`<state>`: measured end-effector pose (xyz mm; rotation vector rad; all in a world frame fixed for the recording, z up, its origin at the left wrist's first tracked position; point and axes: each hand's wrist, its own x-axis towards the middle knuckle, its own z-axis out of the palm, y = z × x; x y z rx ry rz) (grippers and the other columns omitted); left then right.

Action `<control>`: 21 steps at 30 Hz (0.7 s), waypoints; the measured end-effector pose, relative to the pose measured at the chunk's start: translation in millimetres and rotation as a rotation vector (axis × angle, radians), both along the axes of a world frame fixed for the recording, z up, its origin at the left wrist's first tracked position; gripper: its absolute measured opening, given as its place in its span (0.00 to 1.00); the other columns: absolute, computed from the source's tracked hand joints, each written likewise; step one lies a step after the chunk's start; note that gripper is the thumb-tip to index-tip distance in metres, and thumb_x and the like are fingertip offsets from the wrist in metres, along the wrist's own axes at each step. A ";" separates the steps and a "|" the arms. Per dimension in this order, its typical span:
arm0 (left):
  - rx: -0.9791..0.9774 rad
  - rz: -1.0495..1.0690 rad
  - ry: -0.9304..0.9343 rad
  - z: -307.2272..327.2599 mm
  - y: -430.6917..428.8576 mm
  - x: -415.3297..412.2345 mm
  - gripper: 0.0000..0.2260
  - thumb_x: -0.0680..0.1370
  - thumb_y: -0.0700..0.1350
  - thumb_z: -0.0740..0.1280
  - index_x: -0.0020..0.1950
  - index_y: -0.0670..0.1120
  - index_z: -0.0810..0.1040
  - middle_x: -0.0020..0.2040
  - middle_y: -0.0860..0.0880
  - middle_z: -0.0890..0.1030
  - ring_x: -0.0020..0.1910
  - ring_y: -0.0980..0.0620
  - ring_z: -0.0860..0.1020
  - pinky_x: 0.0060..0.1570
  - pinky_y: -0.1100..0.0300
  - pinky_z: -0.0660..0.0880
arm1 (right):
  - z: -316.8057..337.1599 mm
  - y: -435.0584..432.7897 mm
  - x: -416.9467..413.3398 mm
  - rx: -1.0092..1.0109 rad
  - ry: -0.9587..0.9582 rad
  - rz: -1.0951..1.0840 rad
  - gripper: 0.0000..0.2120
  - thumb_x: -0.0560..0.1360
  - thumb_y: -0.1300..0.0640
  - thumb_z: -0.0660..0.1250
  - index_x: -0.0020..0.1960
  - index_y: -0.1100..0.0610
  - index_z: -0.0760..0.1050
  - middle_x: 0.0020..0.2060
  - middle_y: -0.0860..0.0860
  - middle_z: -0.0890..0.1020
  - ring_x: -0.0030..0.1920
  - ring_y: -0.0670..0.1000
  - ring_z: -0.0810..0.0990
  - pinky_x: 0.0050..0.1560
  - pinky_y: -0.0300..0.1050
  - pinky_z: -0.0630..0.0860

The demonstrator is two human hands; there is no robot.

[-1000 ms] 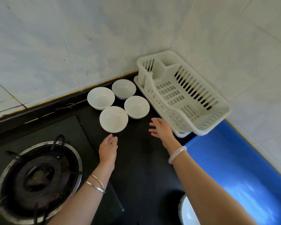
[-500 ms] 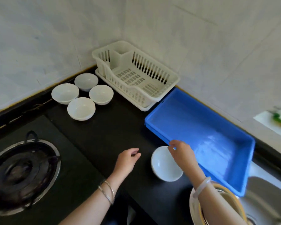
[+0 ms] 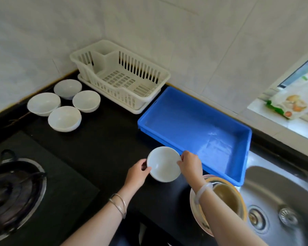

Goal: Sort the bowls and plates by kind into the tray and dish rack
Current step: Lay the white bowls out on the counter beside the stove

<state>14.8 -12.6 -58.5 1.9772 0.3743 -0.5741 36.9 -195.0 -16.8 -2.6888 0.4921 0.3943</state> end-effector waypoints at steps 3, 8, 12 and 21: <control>-0.168 0.091 0.065 -5.7 1.0 -2.4 0.20 0.77 0.46 0.64 0.69 0.48 0.69 0.58 0.45 0.79 0.56 0.49 0.78 0.59 0.51 0.76 | 4.4 -2.6 5.5 -0.007 0.025 -0.001 0.06 0.74 0.62 0.60 0.50 0.63 0.72 0.45 0.59 0.79 0.39 0.57 0.71 0.37 0.44 0.67; -0.424 0.231 0.168 -6.8 -1.1 -3.6 0.18 0.78 0.43 0.63 0.69 0.47 0.69 0.57 0.46 0.78 0.53 0.49 0.79 0.46 0.60 0.79 | 11.4 -9.4 7.6 0.088 0.045 -0.015 0.07 0.75 0.62 0.58 0.52 0.59 0.71 0.45 0.57 0.79 0.43 0.59 0.75 0.39 0.45 0.69; -0.540 0.310 0.239 -3.1 -2.9 -2.8 0.19 0.78 0.42 0.62 0.69 0.50 0.69 0.52 0.51 0.77 0.49 0.47 0.82 0.38 0.62 0.80 | 20.6 -22.7 7.4 0.261 -0.016 -0.130 0.08 0.73 0.63 0.60 0.50 0.56 0.74 0.41 0.57 0.82 0.40 0.59 0.83 0.45 0.50 0.80; -0.528 0.439 0.200 6.1 11.7 4.7 0.19 0.78 0.41 0.62 0.69 0.46 0.69 0.51 0.50 0.77 0.44 0.48 0.82 0.37 0.59 0.80 | 43.8 -28.6 27.7 0.548 -0.108 -0.270 0.08 0.73 0.65 0.64 0.47 0.53 0.77 0.39 0.54 0.82 0.30 0.49 0.84 0.39 0.48 0.83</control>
